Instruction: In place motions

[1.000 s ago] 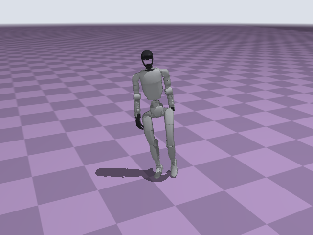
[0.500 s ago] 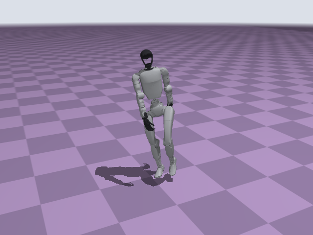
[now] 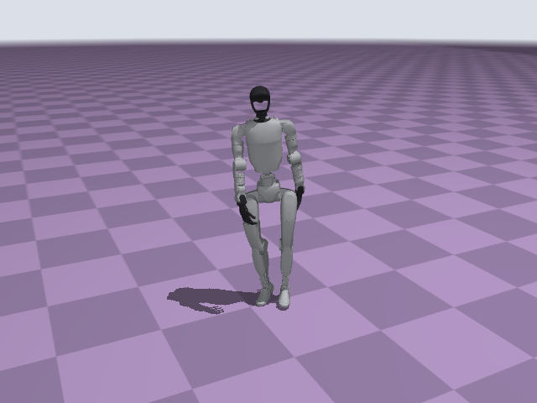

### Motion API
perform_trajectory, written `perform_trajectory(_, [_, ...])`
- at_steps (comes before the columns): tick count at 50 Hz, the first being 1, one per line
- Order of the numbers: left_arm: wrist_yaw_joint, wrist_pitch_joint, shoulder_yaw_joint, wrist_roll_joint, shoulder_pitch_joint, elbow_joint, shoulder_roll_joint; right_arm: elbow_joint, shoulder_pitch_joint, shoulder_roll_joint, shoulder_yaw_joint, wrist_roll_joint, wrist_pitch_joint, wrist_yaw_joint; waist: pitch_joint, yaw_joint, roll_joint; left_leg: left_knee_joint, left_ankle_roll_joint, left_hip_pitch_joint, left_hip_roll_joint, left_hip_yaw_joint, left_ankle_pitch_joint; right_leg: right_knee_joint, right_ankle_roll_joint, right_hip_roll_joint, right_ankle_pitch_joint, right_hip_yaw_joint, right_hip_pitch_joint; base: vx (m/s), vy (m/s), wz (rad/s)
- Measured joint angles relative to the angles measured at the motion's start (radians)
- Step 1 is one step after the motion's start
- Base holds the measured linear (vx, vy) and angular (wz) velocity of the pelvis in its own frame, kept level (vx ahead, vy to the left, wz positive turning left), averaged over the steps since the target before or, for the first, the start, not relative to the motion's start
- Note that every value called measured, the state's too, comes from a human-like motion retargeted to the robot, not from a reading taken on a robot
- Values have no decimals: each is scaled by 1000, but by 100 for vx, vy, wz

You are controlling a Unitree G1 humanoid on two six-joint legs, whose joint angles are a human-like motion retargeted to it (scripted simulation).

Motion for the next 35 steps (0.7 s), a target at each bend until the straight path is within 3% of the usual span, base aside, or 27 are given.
perform_trajectory(8, [-3, 29, 9, -9, 10, 116, 5, -85, 112, -29, 24, -120, -45, -7, -12, -17, -13, -28, 20, 26, -21, 7, -21, 20, 21, -16, 0, 21, -5, -6, 13, -15])
perform_trajectory(13, [25, 41, -75, -60, 0, 165, 13, -46, 199, -60, -5, -173, -29, -30, 1, -25, -19, -32, 35, 48, -27, -3, -30, 87, 29, -29, -16, 20, -10, -8, 14, -10])
perform_trajectory(16, [82, 53, -158, -127, -27, 165, 7, -39, 251, -75, -40, -196, -2, -28, 40, -20, 6, -32, 29, 73, 9, 1, -41, 231, 2, -23, 19, 19, -51, -16, 11, -43])
perform_trajectory(18, [121, 41, -195, -188, -71, 165, -5, -36, 276, -84, -59, -209, -16, -31, 83, -20, 32, -33, 18, 95, 49, 15, -51, 388, -29, -11, 122, 13, -106, -22, 11, -81])
perform_trajectory(20, [126, 9, -209, -237, -140, 165, -21, -28, 291, -98, -79, -230, -30, -35, 122, 19, 48, -39, 10, 110, 80, 91, -66, 594, -55, 0, 255, 94, -212, -29, 11, -151])
perform_trajectory(21, [114, -4, -205, -245, -178, 165, -29, -19, 303, -104, -90, -233, -28, -43, 126, 17, 54, -43, 8, 107, 89, 114, -71, 664, -50, 46, 268, 165, -260, -30, 9, -77])
perform_trajectory(22, [102, -15, -200, -251, -219, 165, -35, -7, 315, -110, -101, -232, -26, -47, 132, -15, 68, -43, 6, 100, 103, 107, -71, 747, -50, 65, 267, 178, -313, -27, 9, 115])
perform_trajectory(24, [86, -28, -172, -243, -304, 154, -43, 28, 328, -122, -120, -211, -11, -43, 150, -141, 104, -36, 6, 75, 133, 47, -63, 944, -63, 16, 217, 56, -438, -23, 7, 136])
perform_trajectory(28, [106, -67, -156, -216, -431, 55, -62, 92, 360, -139, -171, -170, 40, -16, 182, -199, 109, -26, 11, 46, 165, 102, -69, 1191, -59, -2, 165, 42, -641, -15, 3, 41])
perform_trajectory(35, [88, -123, -184, -179, -534, -119, -92, 140, 427, -159, -214, -143, 72, -39, 167, -227, 107, -15, 9, 7, 180, 131, -94, 1221, -48, -15, 174, 36, -738, -1, 1, 6])
